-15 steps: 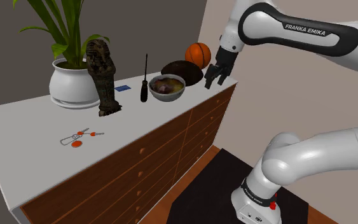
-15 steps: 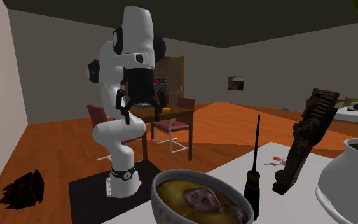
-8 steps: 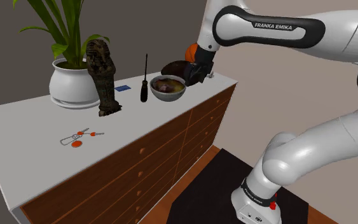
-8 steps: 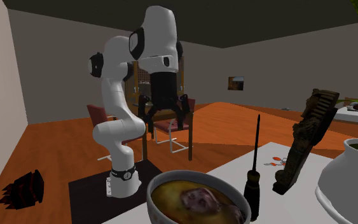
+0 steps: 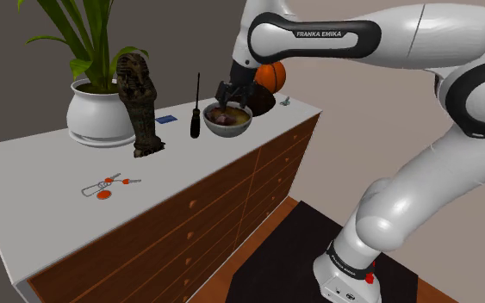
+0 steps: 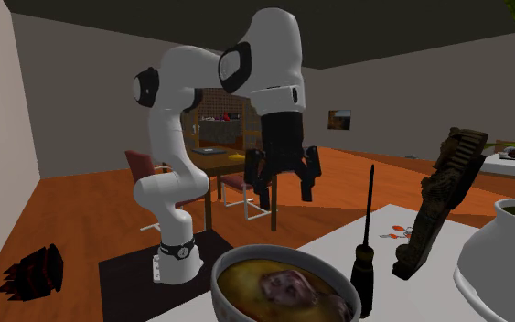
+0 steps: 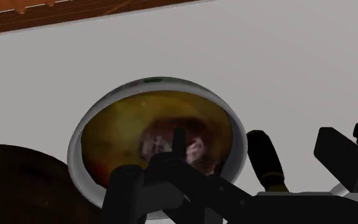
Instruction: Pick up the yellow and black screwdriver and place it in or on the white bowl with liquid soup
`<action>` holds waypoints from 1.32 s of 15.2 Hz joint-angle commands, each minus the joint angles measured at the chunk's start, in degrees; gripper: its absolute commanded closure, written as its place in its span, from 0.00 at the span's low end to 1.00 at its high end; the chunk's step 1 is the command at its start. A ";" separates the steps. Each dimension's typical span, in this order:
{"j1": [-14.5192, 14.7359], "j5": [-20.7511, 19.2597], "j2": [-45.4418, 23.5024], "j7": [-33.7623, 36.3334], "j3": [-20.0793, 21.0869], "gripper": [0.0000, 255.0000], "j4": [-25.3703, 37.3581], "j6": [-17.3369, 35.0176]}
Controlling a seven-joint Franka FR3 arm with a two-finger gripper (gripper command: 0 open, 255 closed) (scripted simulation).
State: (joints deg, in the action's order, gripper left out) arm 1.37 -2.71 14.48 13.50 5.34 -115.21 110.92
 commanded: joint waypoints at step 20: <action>1.57 -3.91 -19.39 5.24 2.81 0.00 14.18 6.99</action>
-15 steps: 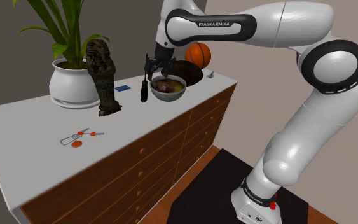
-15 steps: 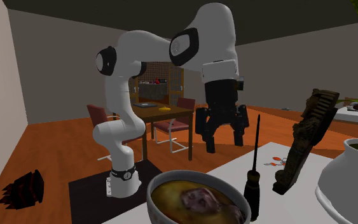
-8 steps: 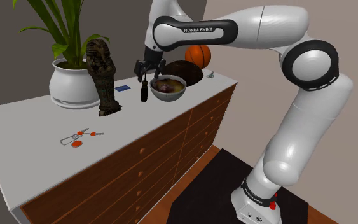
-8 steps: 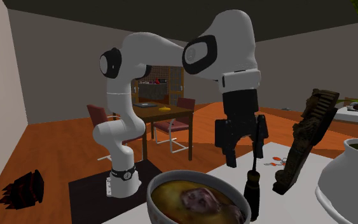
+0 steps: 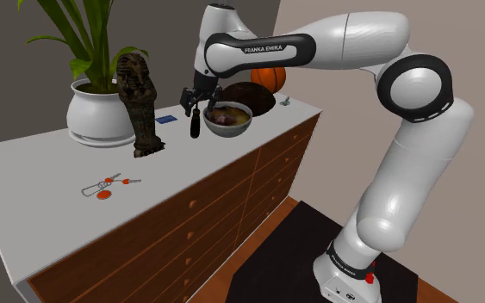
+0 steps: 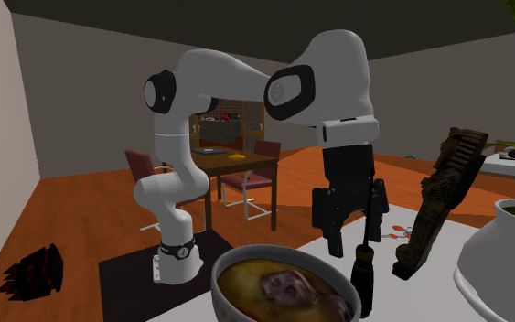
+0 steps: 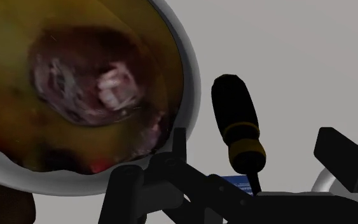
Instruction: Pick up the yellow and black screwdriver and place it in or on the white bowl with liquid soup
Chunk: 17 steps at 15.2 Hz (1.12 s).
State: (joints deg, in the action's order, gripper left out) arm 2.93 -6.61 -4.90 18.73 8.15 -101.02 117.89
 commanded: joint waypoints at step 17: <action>0.03 0.17 0.15 -0.31 0.04 1.00 2.87 -2.99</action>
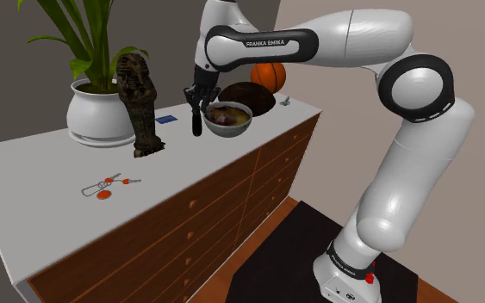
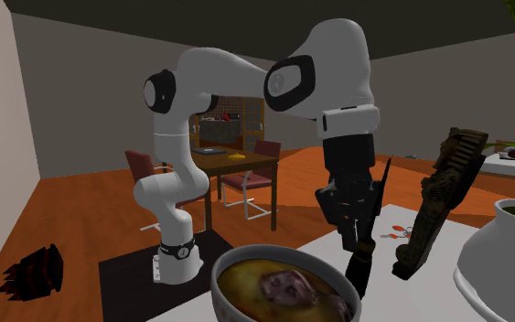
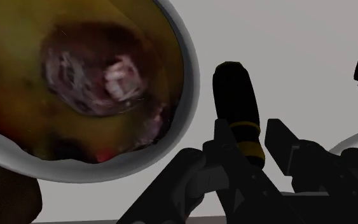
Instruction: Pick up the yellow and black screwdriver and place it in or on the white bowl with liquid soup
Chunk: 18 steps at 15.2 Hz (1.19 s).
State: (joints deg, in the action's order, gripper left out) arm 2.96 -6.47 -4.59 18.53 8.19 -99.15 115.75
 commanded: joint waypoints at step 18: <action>0.38 0.07 -2.31 -1.17 0.23 1.00 17.73 -15.42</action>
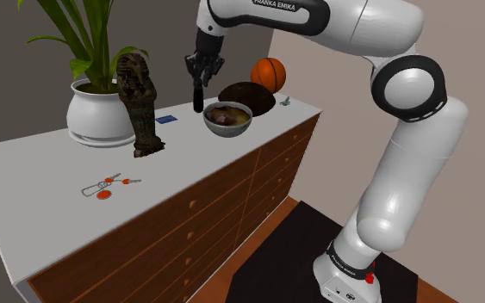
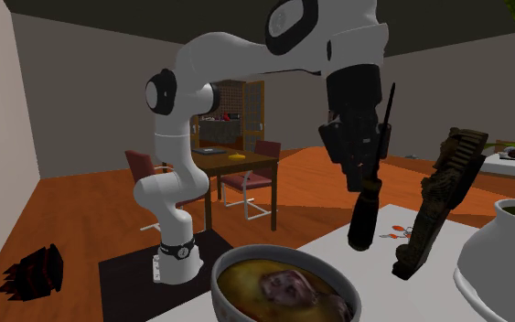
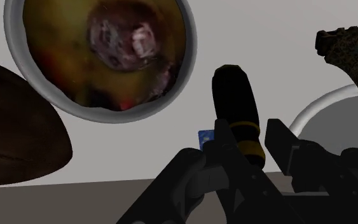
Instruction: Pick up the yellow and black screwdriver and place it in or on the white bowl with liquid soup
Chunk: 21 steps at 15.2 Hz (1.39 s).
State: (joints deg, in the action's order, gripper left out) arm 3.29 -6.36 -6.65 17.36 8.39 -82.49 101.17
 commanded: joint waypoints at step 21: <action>-7.41 3.91 6.98 -13.49 -5.66 1.00 -1.00 -5.04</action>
State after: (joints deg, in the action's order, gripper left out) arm -3.41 -2.86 -1.06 5.27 3.39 -81.55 95.52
